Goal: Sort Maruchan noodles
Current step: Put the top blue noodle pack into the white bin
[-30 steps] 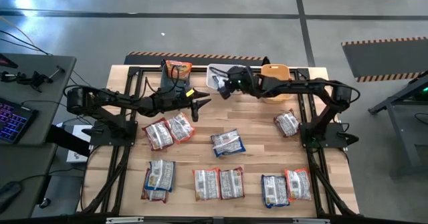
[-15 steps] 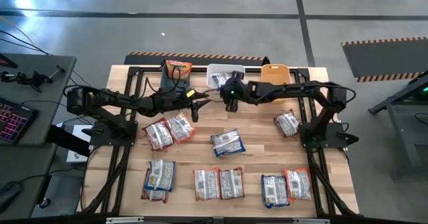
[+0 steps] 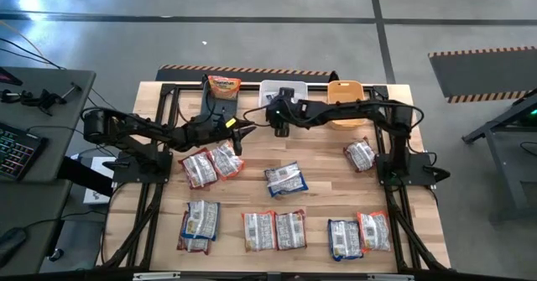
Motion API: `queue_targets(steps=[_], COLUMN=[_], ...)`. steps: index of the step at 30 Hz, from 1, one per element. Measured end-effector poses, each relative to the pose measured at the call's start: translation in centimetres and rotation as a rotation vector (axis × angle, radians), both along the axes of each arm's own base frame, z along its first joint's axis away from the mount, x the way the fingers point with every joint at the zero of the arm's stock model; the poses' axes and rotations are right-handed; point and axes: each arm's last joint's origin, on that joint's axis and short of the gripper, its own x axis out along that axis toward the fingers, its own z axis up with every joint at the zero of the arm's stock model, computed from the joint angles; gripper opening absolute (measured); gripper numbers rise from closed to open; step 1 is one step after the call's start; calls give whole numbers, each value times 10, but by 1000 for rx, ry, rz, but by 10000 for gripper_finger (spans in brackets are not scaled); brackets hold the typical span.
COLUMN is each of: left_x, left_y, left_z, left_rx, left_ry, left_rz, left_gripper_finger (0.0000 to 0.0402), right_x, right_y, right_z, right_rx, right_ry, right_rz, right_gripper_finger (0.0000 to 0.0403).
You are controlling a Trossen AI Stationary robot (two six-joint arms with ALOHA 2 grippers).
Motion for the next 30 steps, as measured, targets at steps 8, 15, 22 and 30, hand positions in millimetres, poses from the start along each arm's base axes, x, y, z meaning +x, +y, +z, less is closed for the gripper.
queue_targets(steps=[8, 15, 22, 30], left_x=[1, 0, 0, 0], left_y=[-2, -2, -2, -2], left_z=[0, -1, -1, -1], left_rx=[1, 1, 0, 1], left_ry=[2, 8, 10, 10], left_rz=[-56, -56, -56, -56], left_gripper_finger=[69, 69, 69, 69], right_x=[18, 18, 19, 19], right_y=[-12, -24, -27, -26], right_z=[-13, -12, -9, -9], right_rx=[30, 128, 167, 165], right_ry=[116, 148, 125, 127], right_rz=[-30, -87, -87, -86], right_gripper_finger=[269, 220, 121, 14])
